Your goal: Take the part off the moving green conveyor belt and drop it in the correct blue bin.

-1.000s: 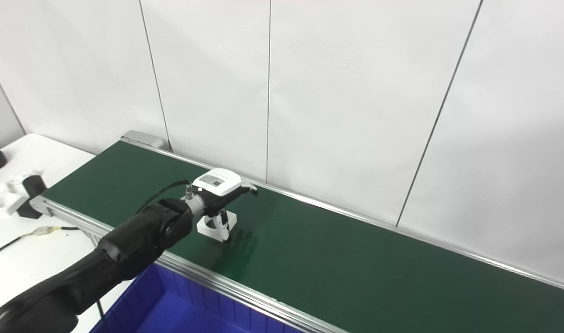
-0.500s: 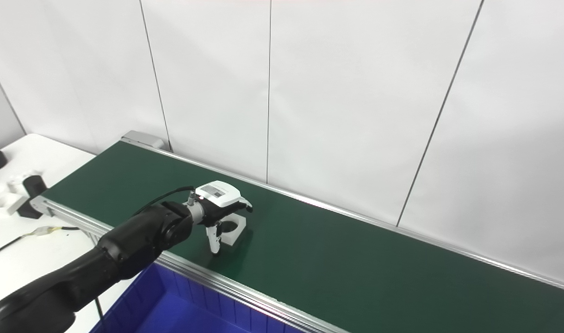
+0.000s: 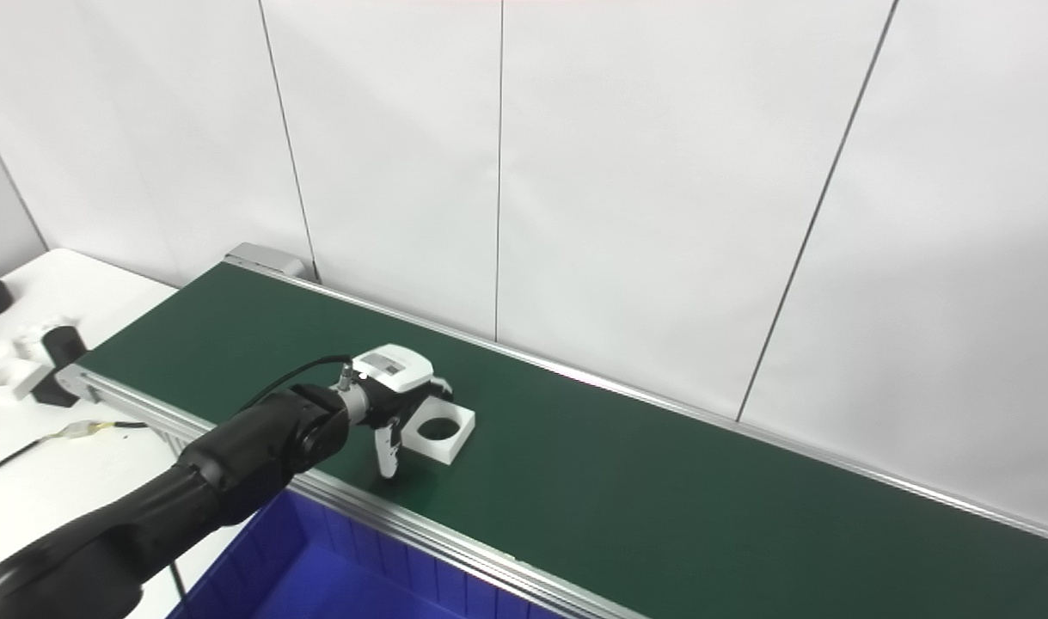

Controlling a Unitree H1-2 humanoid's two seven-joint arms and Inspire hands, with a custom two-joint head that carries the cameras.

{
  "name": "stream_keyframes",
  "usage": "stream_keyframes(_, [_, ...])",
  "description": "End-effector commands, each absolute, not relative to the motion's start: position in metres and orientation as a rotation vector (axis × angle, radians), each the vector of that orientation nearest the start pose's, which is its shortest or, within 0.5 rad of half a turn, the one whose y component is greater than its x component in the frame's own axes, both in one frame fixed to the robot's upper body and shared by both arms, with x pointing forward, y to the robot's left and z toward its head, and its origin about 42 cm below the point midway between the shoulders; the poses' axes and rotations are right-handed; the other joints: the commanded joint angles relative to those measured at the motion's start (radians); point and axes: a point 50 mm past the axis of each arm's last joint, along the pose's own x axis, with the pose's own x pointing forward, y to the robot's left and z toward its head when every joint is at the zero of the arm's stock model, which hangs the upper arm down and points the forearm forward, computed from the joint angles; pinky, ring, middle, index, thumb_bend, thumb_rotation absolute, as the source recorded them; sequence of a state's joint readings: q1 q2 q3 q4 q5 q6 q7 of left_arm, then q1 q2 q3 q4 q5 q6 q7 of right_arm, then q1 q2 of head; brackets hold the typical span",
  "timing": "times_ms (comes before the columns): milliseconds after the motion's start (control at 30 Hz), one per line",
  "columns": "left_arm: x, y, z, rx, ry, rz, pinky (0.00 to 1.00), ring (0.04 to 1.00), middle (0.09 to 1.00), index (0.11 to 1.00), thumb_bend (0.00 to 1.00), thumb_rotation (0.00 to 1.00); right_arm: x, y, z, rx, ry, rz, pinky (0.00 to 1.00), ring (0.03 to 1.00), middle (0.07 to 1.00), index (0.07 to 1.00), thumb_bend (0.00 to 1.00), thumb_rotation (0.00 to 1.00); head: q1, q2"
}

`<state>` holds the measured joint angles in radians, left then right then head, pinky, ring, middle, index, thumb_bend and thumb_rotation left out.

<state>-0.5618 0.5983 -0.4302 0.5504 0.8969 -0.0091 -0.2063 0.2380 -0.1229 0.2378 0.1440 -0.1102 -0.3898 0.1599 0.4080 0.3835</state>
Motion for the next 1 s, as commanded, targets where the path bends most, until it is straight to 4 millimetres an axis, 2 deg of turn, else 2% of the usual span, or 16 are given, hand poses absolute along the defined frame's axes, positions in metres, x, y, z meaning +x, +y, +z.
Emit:
stream_keyframes(0, [0.458, 0.351, 0.173, 1.695, 0.108, -0.327, 0.82, 0.831, 0.864, 0.842, 0.92, 0.00, 0.180, -0.188, 0.035, -0.165, -0.064, 0.402, 0.74, 0.853, 0.903, 0.953, 0.30, 0.57, -0.003, 0.002])
stream_keyframes(233, [0.464, 0.353, 0.168, 1.702, 0.110, -0.311, 0.82, 0.829, 0.859, 0.834, 0.90, 0.00, 0.179, -0.188, 0.035, -0.164, -0.064, 0.403, 0.73, 0.856, 0.911, 0.955, 0.31, 0.59, -0.004, 0.005])
stream_keyframes(400, [0.468, 0.343, 0.148, 1.716, 0.110, -0.291, 0.81, 0.811, 0.825, 0.797, 0.86, 0.00, 0.179, -0.188, 0.034, -0.163, -0.066, 0.405, 0.73, 0.850, 0.906, 0.952, 0.32, 0.59, -0.013, 0.002])
stream_keyframes(500, [0.471, 0.337, 0.135, 1.698, 0.109, -0.293, 0.74, 0.775, 0.800, 0.761, 0.81, 0.06, 0.179, -0.187, 0.034, -0.154, -0.064, 0.402, 0.73, 0.849, 0.899, 0.949, 0.35, 0.60, -0.020, 0.006])
stream_keyframes(633, [0.476, 0.326, 0.125, 1.683, 0.096, -0.309, 0.66, 0.673, 0.696, 0.670, 0.79, 0.03, 0.178, -0.186, 0.034, -0.158, -0.065, 0.400, 0.73, 0.856, 0.904, 0.950, 0.34, 0.60, -0.022, 0.006])
stream_keyframes(667, [0.477, 0.324, 0.125, 1.680, 0.094, -0.313, 0.65, 0.647, 0.657, 0.566, 0.63, 0.05, 0.178, -0.186, 0.034, -0.161, -0.067, 0.399, 0.73, 0.853, 0.903, 0.949, 0.34, 0.61, -0.022, 0.006])
stream_keyframes(700, [0.477, 0.322, 0.124, 1.678, 0.088, -0.322, 0.65, 0.638, 0.644, 0.531, 0.58, 0.05, 0.178, -0.186, 0.034, -0.164, -0.067, 0.399, 0.73, 0.852, 0.903, 0.948, 0.34, 0.61, -0.024, 0.006])
stream_keyframes(733, [0.478, 0.321, 0.123, 1.675, 0.081, -0.330, 0.64, 0.610, 0.588, 0.497, 0.55, 0.02, 0.178, -0.186, 0.034, -0.166, -0.067, 0.399, 0.72, 0.847, 0.900, 0.948, 0.34, 0.61, -0.025, 0.007])
stream_keyframes(767, [0.478, 0.320, 0.123, 1.668, 0.078, -0.335, 0.64, 0.588, 0.548, 0.472, 0.53, 0.01, 0.178, -0.186, 0.034, -0.166, -0.066, 0.399, 0.72, 0.845, 0.898, 0.949, 0.35, 0.62, -0.025, 0.008])
stream_keyframes(833, [0.478, 0.318, 0.123, 1.662, 0.078, -0.345, 0.64, 0.573, 0.521, 0.469, 0.52, 0.00, 0.178, -0.186, 0.034, -0.165, -0.064, 0.399, 0.72, 0.848, 0.901, 0.948, 0.35, 0.61, -0.025, 0.006])
stream_keyframes(967, [0.478, 0.317, 0.124, 1.650, 0.078, -0.359, 0.68, 0.581, 0.520, 0.461, 0.52, 0.00, 0.178, -0.185, 0.035, -0.174, -0.067, 0.400, 0.72, 0.848, 0.899, 0.948, 0.34, 0.62, -0.024, 0.008])
